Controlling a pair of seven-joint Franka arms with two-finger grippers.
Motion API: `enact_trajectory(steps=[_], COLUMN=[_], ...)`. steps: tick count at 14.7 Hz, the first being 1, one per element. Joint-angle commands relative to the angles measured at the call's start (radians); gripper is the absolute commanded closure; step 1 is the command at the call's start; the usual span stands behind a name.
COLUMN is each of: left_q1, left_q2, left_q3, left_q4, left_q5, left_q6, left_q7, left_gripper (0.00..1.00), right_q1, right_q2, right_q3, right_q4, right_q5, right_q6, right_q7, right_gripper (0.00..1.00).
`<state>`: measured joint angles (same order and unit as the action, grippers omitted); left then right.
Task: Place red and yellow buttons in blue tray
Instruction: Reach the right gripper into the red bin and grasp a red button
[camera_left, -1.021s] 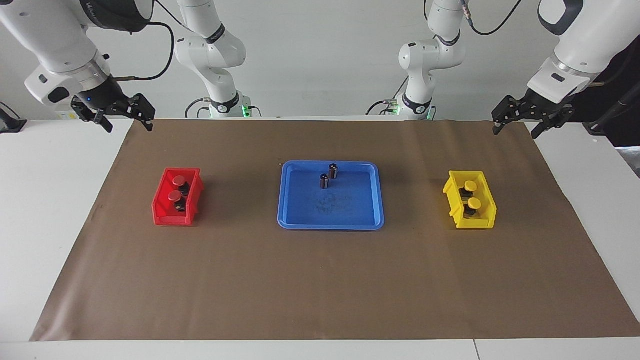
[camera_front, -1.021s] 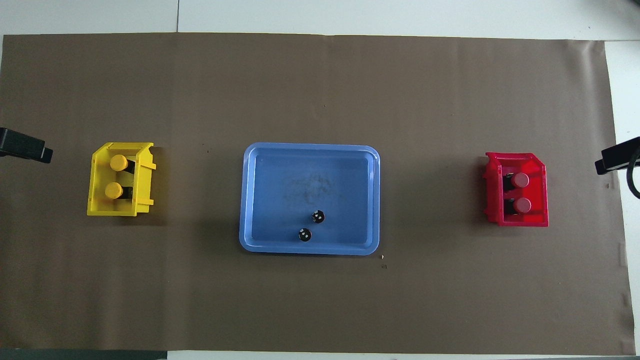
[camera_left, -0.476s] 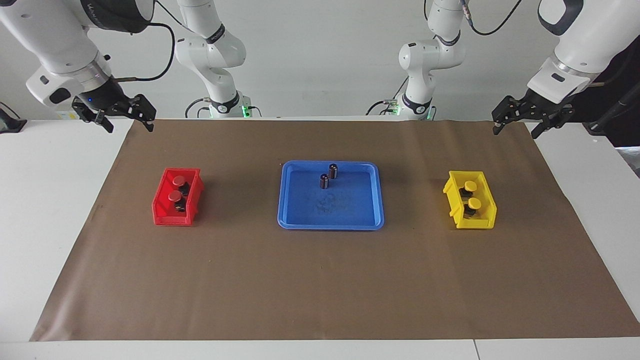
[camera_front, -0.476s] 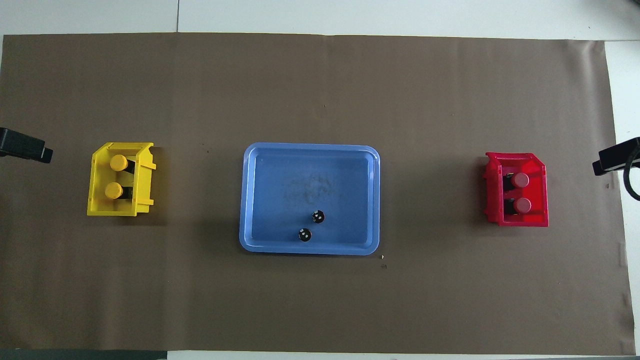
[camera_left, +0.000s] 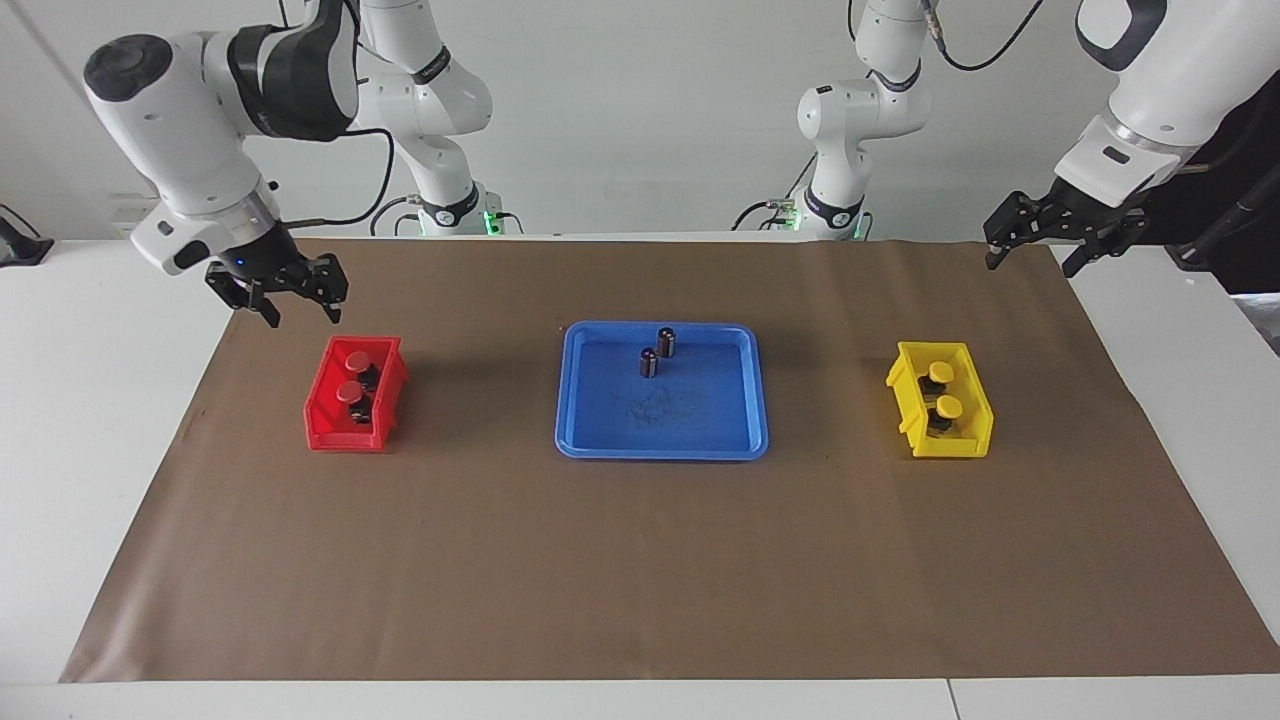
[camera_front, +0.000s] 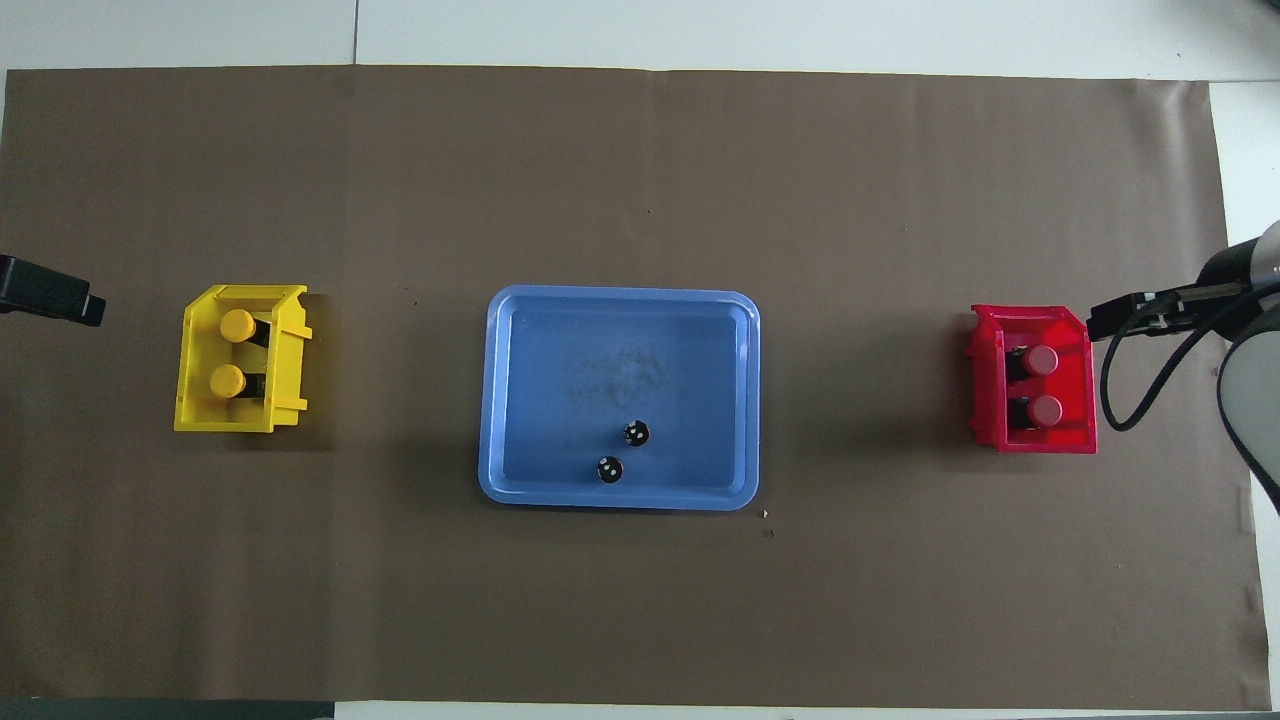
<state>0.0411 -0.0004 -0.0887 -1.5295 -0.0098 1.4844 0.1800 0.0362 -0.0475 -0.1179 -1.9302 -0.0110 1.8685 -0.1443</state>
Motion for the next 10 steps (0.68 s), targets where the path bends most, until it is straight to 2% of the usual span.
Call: enact_trajectory(steps=[1,4,10], left_q1=[0.003,0.003,0.003], left_q2=[-0.027,-0.029,-0.029], left_q3=[0.0,-0.002,-0.002], left_q4=[-0.031,-0.031,-0.031], left_q5=[0.017,0.017,0.017], left_q6=[-0.004,-0.004,-0.004], left_q7=[0.003,0.003,0.003], left_gripper=[0.0,0.0,0.0], right_q1=[-0.009,-0.024,-0.024], right_q2=[0.046,0.057,0.08], right_q3=[-0.003,-0.003,-0.003], right_q4=[-0.061,-0.179,-0.251], right_q5=[0.011,0.011,0.011], right_q6=[0.116,0.274,0.389], right_q7=[-0.011,-0.014,-0.021], right_gripper=[0.26,0.3,0.32])
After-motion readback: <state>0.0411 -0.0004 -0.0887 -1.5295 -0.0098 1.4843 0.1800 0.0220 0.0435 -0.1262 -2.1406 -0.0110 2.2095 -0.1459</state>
